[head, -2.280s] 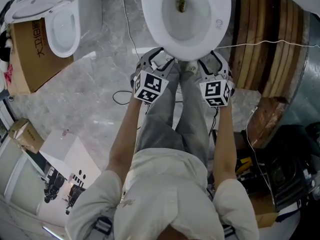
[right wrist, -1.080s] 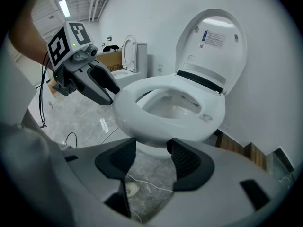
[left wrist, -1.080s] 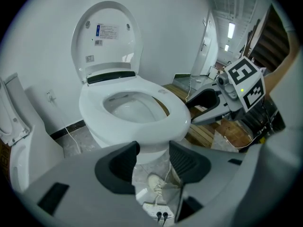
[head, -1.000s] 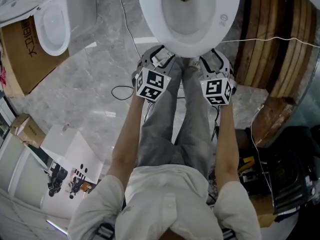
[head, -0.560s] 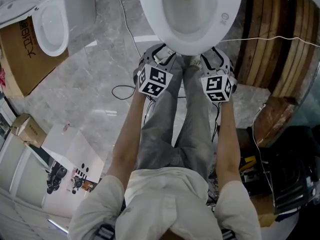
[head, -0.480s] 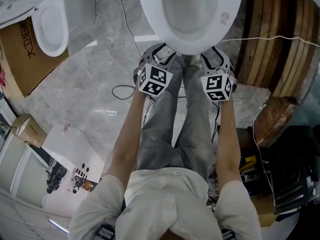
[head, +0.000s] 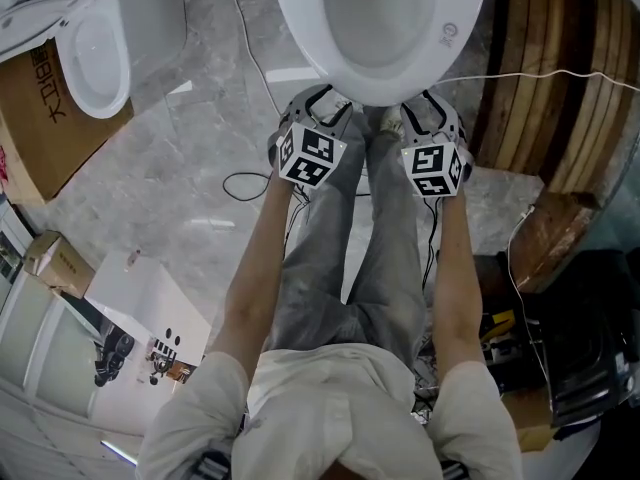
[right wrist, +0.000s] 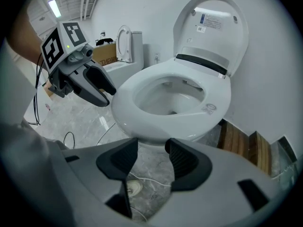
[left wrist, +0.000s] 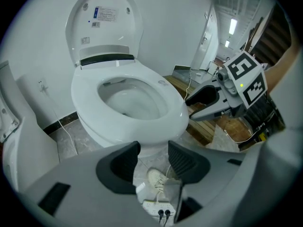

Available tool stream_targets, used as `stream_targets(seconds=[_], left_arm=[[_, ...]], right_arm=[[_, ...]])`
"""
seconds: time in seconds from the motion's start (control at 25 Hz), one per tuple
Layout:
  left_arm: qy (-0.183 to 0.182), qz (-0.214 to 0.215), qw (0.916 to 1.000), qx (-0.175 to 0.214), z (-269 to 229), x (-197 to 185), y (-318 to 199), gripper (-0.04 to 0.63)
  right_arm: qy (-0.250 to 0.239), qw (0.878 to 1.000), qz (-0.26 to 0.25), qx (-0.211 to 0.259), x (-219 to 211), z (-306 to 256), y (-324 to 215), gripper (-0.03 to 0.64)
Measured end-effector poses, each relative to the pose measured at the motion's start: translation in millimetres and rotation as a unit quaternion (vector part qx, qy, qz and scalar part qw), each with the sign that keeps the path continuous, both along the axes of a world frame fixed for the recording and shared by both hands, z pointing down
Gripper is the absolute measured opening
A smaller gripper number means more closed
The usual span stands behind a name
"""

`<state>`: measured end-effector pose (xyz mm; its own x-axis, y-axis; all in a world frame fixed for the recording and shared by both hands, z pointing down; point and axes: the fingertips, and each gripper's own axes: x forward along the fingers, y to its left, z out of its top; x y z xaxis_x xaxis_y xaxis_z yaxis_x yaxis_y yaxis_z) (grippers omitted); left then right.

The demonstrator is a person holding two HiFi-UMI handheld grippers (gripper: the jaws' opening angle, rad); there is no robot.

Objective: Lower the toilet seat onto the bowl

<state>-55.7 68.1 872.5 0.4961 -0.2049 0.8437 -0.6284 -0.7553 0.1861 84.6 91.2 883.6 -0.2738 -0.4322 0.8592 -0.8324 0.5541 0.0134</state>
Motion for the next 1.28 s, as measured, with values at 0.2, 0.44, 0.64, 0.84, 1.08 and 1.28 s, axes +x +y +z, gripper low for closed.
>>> stream_targets(seconds=[0.2, 0.44, 0.64, 0.84, 1.08, 1.28], left_arm=[[-0.001, -0.001, 1.0000, -0.007, 12, 0, -1, 0.215], [-0.006, -0.006, 0.9998, -0.017, 25, 0, -3, 0.212], [-0.001, -0.017, 0.9998, -0.012, 26, -3, -7, 0.176], [-0.005, -0.021, 0.9997, -0.016, 26, -2, -4, 0.175], [0.006, -0.043, 0.9991, 0.002, 11, -1, -17, 0.172], [0.031, -0.068, 0.9964, 0.041, -27, 4, -37, 0.112]], right_arm=[[0.000, 1.000, 0.004, -0.007, -1, 11, -1, 0.213], [-0.003, 1.000, 0.010, -0.014, 0, 23, -2, 0.207], [-0.012, 1.000, 0.015, -0.008, 0, 23, -3, 0.206], [-0.015, 1.000, 0.023, -0.010, 0, 21, 0, 0.179], [-0.026, 0.999, 0.042, 0.019, 1, 1, -15, 0.143], [-0.044, 0.996, 0.035, 0.069, -2, -44, -41, 0.101]])
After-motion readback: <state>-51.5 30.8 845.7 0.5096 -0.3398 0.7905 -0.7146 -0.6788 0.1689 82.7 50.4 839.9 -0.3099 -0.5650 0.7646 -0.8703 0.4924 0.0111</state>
